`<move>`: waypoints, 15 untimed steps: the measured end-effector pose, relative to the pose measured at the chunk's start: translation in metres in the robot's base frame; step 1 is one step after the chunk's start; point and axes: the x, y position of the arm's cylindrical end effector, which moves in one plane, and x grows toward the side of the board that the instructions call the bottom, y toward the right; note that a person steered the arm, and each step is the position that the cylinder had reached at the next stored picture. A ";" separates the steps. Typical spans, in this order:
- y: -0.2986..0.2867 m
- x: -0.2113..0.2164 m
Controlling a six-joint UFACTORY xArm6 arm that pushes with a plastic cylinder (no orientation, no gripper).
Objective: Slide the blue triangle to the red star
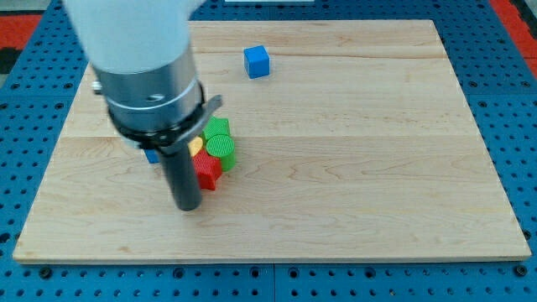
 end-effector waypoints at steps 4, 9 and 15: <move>-0.092 -0.095; -0.047 -0.071; -0.056 -0.062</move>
